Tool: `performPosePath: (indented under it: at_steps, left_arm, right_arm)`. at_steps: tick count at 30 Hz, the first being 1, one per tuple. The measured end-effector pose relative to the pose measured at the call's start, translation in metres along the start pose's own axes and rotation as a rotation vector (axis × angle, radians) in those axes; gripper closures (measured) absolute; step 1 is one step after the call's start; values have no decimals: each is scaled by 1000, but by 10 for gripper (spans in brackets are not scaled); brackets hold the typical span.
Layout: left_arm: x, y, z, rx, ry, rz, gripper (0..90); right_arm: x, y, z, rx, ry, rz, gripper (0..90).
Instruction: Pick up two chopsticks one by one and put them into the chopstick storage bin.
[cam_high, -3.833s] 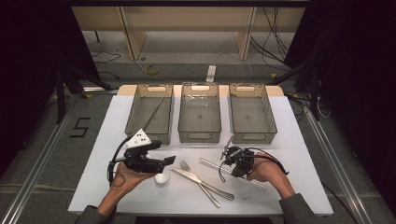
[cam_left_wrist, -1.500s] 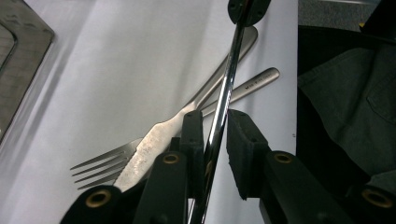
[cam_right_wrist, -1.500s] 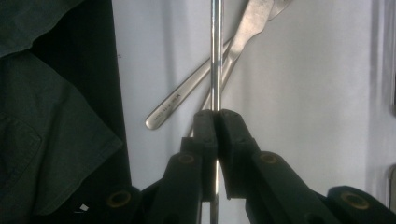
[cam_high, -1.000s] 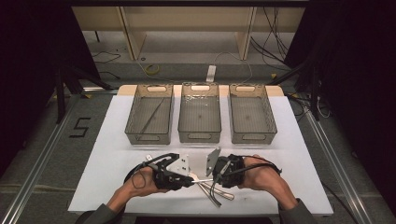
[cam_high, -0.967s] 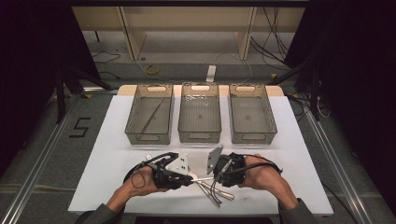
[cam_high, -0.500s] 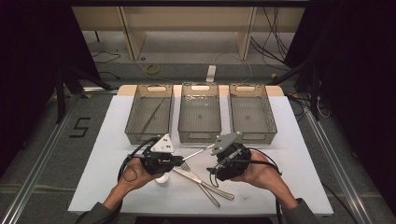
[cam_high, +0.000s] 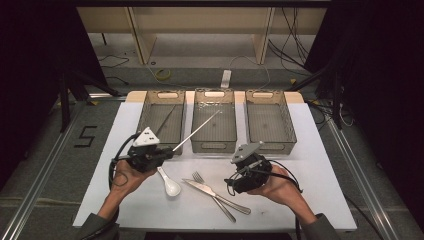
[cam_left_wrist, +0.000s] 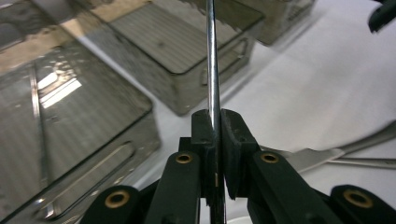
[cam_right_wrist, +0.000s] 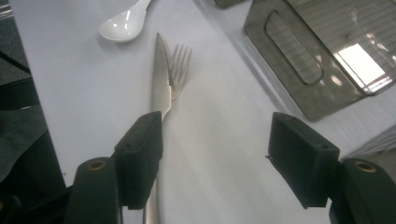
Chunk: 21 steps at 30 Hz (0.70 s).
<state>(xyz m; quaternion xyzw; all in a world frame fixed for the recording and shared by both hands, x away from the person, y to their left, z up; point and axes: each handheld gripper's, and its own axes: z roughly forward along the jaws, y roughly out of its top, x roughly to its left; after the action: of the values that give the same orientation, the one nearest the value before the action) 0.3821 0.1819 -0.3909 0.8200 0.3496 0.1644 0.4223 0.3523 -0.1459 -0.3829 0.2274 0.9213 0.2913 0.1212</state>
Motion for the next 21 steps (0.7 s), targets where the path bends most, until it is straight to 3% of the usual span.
performPosePath:
  at_steps: [5,9,15,21]
  left_arm:
    - [18,-5,-8,-27,63,-68,839]
    - [28,-7,-11,-36,103,-106,839]
    - [42,-8,-9,-30,132,-141,839]
    - [63,-5,-4,-32,158,-205,839]
  right_arm:
    - [-2,-13,9,-18,-6,52,325]
    - [-4,-25,12,-15,4,66,318]
    - [-6,-39,14,-24,-3,103,318]
    - [-7,-52,11,-51,-4,137,298]
